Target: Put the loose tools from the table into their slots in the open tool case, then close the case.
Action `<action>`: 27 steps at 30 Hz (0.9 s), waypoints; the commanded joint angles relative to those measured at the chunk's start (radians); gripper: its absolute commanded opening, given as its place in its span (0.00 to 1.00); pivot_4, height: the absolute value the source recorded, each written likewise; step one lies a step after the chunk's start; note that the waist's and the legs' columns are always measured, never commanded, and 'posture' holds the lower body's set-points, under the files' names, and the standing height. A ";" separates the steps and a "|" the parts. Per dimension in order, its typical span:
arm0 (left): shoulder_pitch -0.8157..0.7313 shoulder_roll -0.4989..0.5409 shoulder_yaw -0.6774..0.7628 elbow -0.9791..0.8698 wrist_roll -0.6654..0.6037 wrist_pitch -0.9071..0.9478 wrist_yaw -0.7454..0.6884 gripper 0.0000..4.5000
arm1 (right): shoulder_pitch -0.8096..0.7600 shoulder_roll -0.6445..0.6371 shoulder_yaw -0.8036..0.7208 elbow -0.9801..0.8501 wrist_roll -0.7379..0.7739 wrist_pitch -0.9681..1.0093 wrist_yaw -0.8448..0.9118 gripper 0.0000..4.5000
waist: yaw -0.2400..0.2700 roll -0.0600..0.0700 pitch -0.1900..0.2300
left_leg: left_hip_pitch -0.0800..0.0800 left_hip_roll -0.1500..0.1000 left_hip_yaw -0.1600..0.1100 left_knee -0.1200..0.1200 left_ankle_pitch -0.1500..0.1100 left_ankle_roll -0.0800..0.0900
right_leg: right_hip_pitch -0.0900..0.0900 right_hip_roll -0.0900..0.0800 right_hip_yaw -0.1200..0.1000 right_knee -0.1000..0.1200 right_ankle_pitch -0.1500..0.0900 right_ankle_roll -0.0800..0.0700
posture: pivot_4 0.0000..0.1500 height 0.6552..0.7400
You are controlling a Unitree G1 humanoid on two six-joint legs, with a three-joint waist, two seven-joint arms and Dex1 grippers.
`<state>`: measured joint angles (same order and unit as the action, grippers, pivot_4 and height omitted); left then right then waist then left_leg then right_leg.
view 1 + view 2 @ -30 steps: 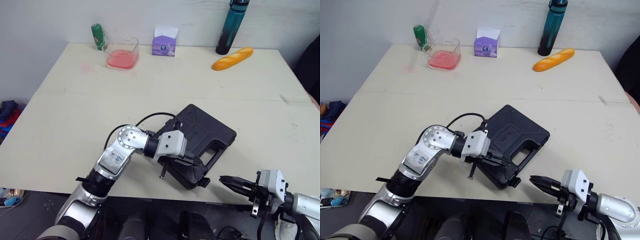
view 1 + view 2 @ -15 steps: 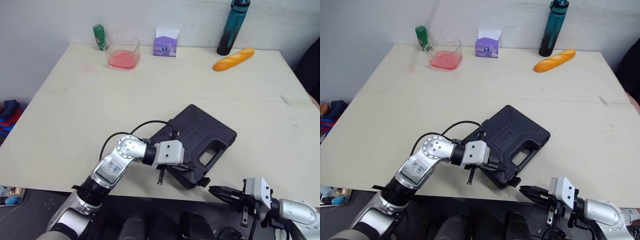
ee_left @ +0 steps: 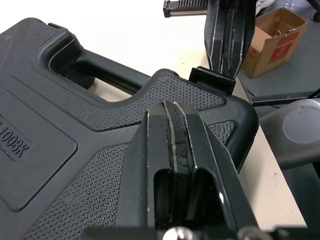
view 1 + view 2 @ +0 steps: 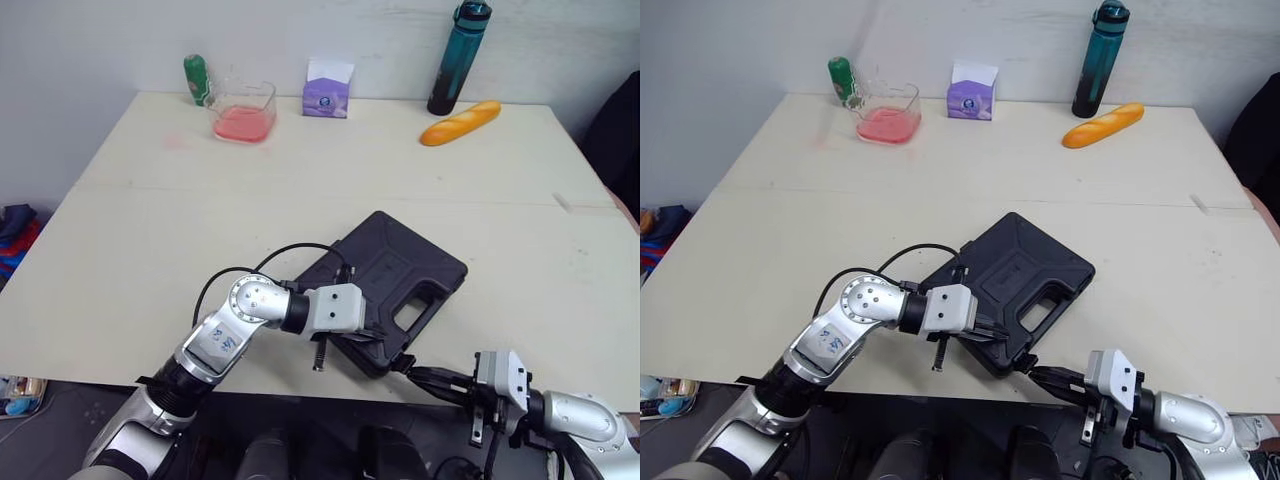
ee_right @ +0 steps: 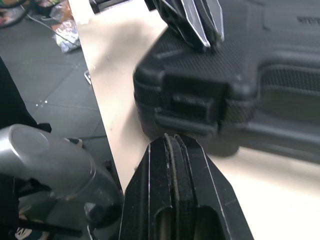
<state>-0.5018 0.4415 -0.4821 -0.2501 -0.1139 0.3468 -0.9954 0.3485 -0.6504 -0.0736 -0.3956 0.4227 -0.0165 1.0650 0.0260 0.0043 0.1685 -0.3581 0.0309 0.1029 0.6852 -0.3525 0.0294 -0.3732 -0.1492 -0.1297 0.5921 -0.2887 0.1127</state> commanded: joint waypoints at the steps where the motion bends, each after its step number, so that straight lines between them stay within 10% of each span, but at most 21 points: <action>1: 0.055 0.046 -0.075 0.094 0.078 0.073 -0.001 0.00 | -0.017 0.008 0.014 -0.046 0.021 0.003 -0.009 0.00 | 0.000 0.000 0.000 | 0.000 0.000 0.000 0.000 0.000 0.000 | 0.000 0.000 0.000 0.000 0.000 0.000 | 1.00 1.00; 27: 0.068 0.088 -0.113 0.098 0.092 0.130 -0.013 0.00 | -0.156 -0.006 0.016 0.073 0.031 0.021 0.040 0.00 | -0.006 0.001 -0.006 | 0.005 0.004 0.001 -0.004 -0.002 0.001 | 0.000 0.001 0.002 0.001 -0.001 -0.005 | 1.00 1.00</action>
<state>-0.5009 0.4688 -0.4850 -0.2632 -0.1140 0.3729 -0.9860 0.2121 -0.6553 -0.0290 -0.3061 0.4219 0.0069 1.1148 0.0201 0.0049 0.1620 -0.3534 0.0349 0.1037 0.6812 -0.3540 0.0301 -0.3730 -0.1479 -0.1282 0.5927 -0.2896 0.1078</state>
